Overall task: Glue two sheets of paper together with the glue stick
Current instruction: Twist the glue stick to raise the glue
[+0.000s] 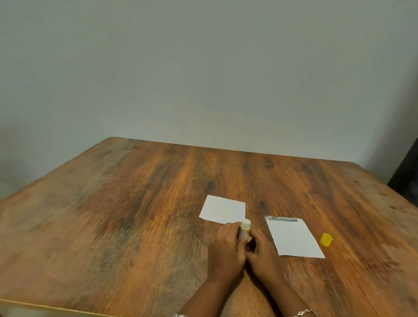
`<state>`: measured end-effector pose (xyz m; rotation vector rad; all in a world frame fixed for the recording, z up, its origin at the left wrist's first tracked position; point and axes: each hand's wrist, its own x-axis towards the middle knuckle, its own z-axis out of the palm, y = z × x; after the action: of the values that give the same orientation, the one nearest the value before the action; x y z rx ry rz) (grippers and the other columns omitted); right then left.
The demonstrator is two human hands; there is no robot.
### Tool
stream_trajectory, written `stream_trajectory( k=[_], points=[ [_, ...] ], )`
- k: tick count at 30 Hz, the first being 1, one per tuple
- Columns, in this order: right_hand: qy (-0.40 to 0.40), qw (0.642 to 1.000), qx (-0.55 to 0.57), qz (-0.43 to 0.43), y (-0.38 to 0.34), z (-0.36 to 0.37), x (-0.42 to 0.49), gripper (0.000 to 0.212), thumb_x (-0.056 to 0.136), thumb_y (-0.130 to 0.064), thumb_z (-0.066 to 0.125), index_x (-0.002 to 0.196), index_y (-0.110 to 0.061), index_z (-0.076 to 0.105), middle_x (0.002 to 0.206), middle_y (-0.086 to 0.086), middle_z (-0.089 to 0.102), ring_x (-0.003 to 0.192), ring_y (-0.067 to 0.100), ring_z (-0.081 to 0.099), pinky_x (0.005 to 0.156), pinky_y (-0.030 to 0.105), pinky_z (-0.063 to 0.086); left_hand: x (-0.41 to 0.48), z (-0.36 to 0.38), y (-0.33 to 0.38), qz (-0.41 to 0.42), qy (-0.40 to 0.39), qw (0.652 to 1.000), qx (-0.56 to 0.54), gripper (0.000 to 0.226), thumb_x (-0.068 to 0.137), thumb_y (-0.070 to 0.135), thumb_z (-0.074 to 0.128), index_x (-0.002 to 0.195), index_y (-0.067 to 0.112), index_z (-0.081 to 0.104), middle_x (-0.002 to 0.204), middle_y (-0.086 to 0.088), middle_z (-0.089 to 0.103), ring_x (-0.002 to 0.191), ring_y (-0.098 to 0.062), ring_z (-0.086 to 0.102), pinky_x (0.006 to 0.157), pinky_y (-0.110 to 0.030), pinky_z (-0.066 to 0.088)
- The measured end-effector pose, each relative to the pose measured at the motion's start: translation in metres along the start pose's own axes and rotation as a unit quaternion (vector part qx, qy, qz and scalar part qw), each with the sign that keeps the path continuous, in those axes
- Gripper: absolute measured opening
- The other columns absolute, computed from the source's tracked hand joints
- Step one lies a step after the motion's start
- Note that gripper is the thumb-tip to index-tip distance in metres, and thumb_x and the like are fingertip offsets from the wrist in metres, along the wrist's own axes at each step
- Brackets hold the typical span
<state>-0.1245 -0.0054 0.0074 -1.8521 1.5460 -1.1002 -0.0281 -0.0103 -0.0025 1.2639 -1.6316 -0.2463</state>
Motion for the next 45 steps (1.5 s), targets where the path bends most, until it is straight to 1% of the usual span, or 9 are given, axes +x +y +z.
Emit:
stream_trajectory(
  k=[7,12,16,19,24,30,36,41,45],
  points=[
    [-0.011,1.000,0.018,0.016,0.003,0.000,0.000,0.040,0.085,-0.012,0.061,0.121,-0.025,0.053,0.105,-0.018,0.057,0.085,-0.006,0.054,0.065,0.002,0.044,0.000,-0.002,0.003,-0.001,0.010,1.000,-0.009,0.024,0.083,0.023,0.064,0.105,0.015,0.066,0.098,0.000,0.070,0.085,-0.003,0.058,0.070,0.001,0.030],
    [0.022,1.000,-0.003,0.016,0.005,0.004,0.001,0.030,0.084,-0.016,0.062,0.113,-0.022,0.059,0.100,-0.013,0.062,0.082,-0.001,0.057,0.066,0.006,0.041,-0.001,0.000,0.001,0.011,-0.003,1.000,-0.009,0.022,0.084,0.025,0.062,0.104,0.016,0.065,0.096,0.001,0.070,0.082,-0.008,0.062,0.067,-0.010,0.042],
    [-0.003,1.000,0.023,0.020,0.009,0.000,0.000,0.028,0.083,-0.008,0.063,0.107,-0.022,0.062,0.098,-0.007,0.068,0.090,0.010,0.064,0.070,0.010,0.048,-0.002,0.001,0.001,0.011,0.008,1.000,-0.001,0.030,0.085,0.035,0.051,0.104,0.016,0.064,0.094,0.001,0.070,0.081,-0.003,0.059,0.068,-0.006,0.039],
    [0.000,1.000,0.011,0.011,0.003,-0.001,-0.001,0.030,0.085,-0.010,0.060,0.110,-0.027,0.057,0.095,-0.016,0.060,0.082,0.001,0.059,0.065,0.005,0.046,-0.002,-0.001,0.001,-0.004,0.019,1.000,-0.020,0.031,0.083,0.034,0.054,0.105,0.015,0.064,0.096,0.001,0.069,0.084,-0.002,0.056,0.070,-0.009,0.041],
    [0.013,0.999,-0.032,0.004,0.004,0.002,0.000,0.017,0.085,-0.013,0.060,0.101,-0.018,0.062,0.087,-0.006,0.061,0.077,0.003,0.057,0.060,0.010,0.044,-0.002,-0.001,0.001,-0.007,0.011,1.000,-0.028,0.028,0.083,0.028,0.056,0.105,0.012,0.063,0.097,-0.001,0.068,0.084,-0.009,0.059,0.071,-0.017,0.042],
    [-0.015,1.000,0.018,0.000,0.003,-0.005,0.000,0.038,0.085,-0.006,0.058,0.120,-0.022,0.055,0.100,-0.014,0.058,0.082,-0.006,0.054,0.067,0.001,0.043,-0.002,0.001,-0.004,-0.020,0.011,0.999,-0.038,0.033,0.083,0.032,0.052,0.108,0.013,0.063,0.101,-0.001,0.068,0.088,-0.014,0.061,0.075,-0.028,0.051],
    [0.008,1.000,-0.003,-0.008,0.006,0.003,0.003,0.024,0.085,-0.009,0.058,0.105,-0.022,0.060,0.094,-0.009,0.063,0.081,0.000,0.057,0.066,0.011,0.045,0.000,0.003,-0.005,0.001,0.009,0.999,-0.032,0.026,0.082,0.031,0.058,0.100,0.014,0.065,0.091,0.000,0.069,0.079,-0.010,0.060,0.066,-0.026,0.050],
    [-0.028,0.998,0.061,-0.019,0.004,-0.007,0.001,0.033,0.082,0.003,0.057,0.109,-0.017,0.061,0.095,-0.005,0.066,0.086,-0.009,0.059,0.070,0.002,0.042,0.001,0.005,-0.007,0.022,-0.001,1.000,-0.022,0.032,0.084,0.039,0.047,0.098,0.015,0.064,0.089,0.001,0.067,0.078,-0.011,0.058,0.066,-0.019,0.043],
    [-0.016,1.000,0.022,-0.010,0.003,-0.003,0.002,0.030,0.085,-0.007,0.058,0.114,-0.017,0.058,0.098,-0.007,0.060,0.083,-0.004,0.054,0.067,0.001,0.041,0.002,0.003,-0.006,0.011,0.004,1.000,-0.028,0.034,0.082,0.041,0.048,0.099,0.016,0.064,0.091,0.002,0.068,0.079,-0.008,0.057,0.067,-0.015,0.040]
  ],
)
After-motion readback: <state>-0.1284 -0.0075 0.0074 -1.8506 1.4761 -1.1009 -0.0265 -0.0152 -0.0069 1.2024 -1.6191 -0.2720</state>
